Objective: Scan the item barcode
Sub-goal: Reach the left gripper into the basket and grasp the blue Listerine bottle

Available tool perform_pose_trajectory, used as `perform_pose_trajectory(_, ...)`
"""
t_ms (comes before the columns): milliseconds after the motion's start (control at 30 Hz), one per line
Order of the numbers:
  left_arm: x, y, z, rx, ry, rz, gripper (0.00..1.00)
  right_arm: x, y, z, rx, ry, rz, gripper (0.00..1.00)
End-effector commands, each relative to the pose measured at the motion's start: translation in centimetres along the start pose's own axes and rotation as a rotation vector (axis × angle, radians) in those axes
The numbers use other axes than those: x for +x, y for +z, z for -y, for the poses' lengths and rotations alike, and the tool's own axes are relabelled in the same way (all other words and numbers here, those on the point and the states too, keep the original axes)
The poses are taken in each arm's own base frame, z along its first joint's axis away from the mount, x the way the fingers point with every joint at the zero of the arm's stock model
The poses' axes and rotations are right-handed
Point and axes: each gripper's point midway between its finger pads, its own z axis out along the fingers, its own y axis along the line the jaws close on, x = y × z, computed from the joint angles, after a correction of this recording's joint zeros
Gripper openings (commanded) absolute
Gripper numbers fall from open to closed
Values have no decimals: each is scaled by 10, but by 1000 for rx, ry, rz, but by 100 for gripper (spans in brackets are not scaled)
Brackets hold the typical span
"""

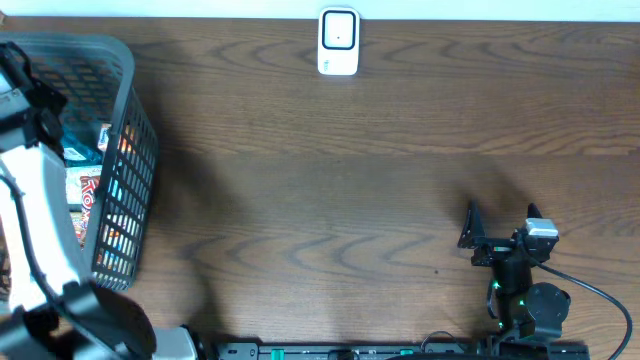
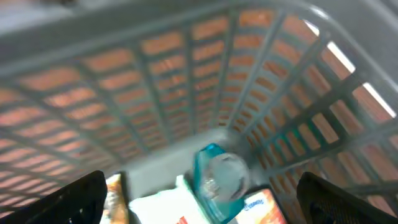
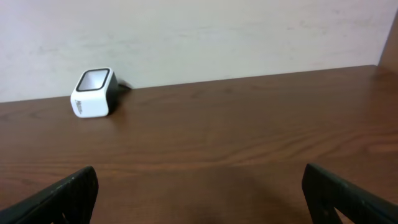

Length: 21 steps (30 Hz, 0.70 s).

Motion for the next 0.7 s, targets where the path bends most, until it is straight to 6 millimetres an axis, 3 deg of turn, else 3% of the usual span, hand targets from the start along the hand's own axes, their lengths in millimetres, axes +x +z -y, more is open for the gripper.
perform_pose_trajectory(0, 17, 27, 10, 10, -72, -59, 98, 0, 0, 0, -1, -10, 0, 99)
perform_pose_trajectory(167, 51, 67, 11, -44, -76, -147, 98, 0, 0, 0, -1, -10, 0, 99)
perform_pose_trajectory(333, 73, 86, 8, -77, -51, -201, 100, 0, 0, 0, -1, -10, 0, 99)
perform_pose_trajectory(367, 74, 87, 8, -80, -50, -202, 81, 0, 0, 0, -1, -10, 0, 99)
perform_pose_trajectory(500, 70, 87, 9, -74, -56, -186, 44, 0, 0, 0, -1, -10, 0, 99)
perform_pose_trajectory(667, 57, 77, 8, -67, -38, -150, 25, 0, 0, 0, -1, -10, 0, 99)
